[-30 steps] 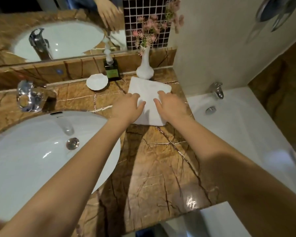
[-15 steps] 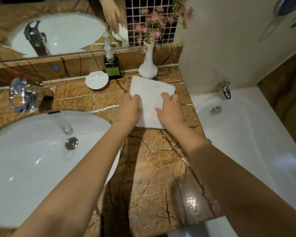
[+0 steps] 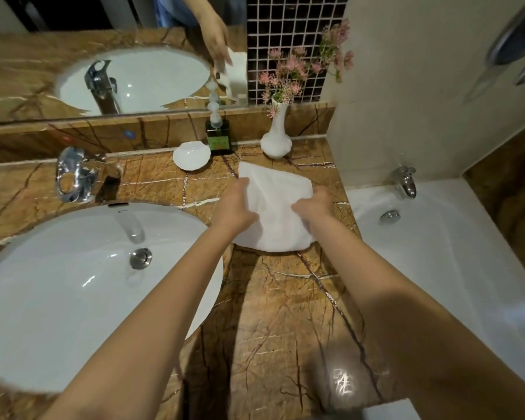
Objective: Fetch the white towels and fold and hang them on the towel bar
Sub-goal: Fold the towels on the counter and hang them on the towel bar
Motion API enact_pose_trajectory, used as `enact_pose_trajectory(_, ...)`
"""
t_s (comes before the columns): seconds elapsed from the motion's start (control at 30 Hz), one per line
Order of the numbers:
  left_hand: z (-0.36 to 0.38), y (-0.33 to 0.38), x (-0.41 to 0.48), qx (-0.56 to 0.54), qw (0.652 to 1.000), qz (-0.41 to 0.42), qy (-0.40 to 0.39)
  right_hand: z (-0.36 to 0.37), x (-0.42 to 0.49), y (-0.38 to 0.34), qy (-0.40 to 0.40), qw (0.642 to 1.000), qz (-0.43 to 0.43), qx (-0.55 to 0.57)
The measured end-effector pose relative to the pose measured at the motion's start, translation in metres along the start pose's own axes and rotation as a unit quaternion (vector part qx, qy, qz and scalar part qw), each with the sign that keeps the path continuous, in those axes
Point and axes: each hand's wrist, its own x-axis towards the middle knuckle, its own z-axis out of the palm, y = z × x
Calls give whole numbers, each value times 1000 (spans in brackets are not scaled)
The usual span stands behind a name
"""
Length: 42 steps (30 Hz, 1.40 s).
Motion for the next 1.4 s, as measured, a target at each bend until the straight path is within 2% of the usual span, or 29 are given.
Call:
enact_pose_trajectory(0.23,-7,0,-41,-24,999,22,24,-7,-14,-8,-35,997,-60,-16)
enact_pose_trajectory(0.47,32,-19,-127,-79,996,-32,28,8,-55,13,-69,980,-119,-147)
enact_pose_trajectory(0.57,50,-28,-167,-83,993,-74,28,20,-80,31,-81,958,-156,-226)
enact_pose_trajectory(0.67,60,-32,-204,-144,983,-106,39,32,-103,46,-87,926,-199,-310)
enact_pose_trajectory(0.77,64,-38,-228,-189,975,-112,16,44,-122,56,-90,898,-238,-359)
enact_pose_trajectory(0.87,59,-51,-238,-170,980,-106,-13,50,-132,63,-47,877,-282,-387)
enact_pose_trajectory(0.9,54,-57,-237,-144,985,-98,0,51,-134,66,-12,882,-285,-376)
enact_pose_trajectory(0.97,37,-68,-228,-81,991,-83,65,50,-137,74,62,916,-243,-313)
enact_pose_trajectory(1.07,14,-85,-198,-20,987,-64,148,46,-143,92,92,969,-104,-204)
enact_pose_trajectory(1.1,9,-90,-185,-2,988,-68,136,44,-144,99,87,978,-66,-175)
enact_pose_trajectory(1.17,5,-97,-161,-7,992,-114,49,43,-144,111,67,990,-22,-121)
enact_pose_trajectory(1.27,3,-97,-141,-129,971,-186,-71,42,-139,120,52,997,-13,-55)
enact_pose_trajectory(1.4,5,-100,-141,-191,954,-214,-90,42,-136,119,38,999,13,23)
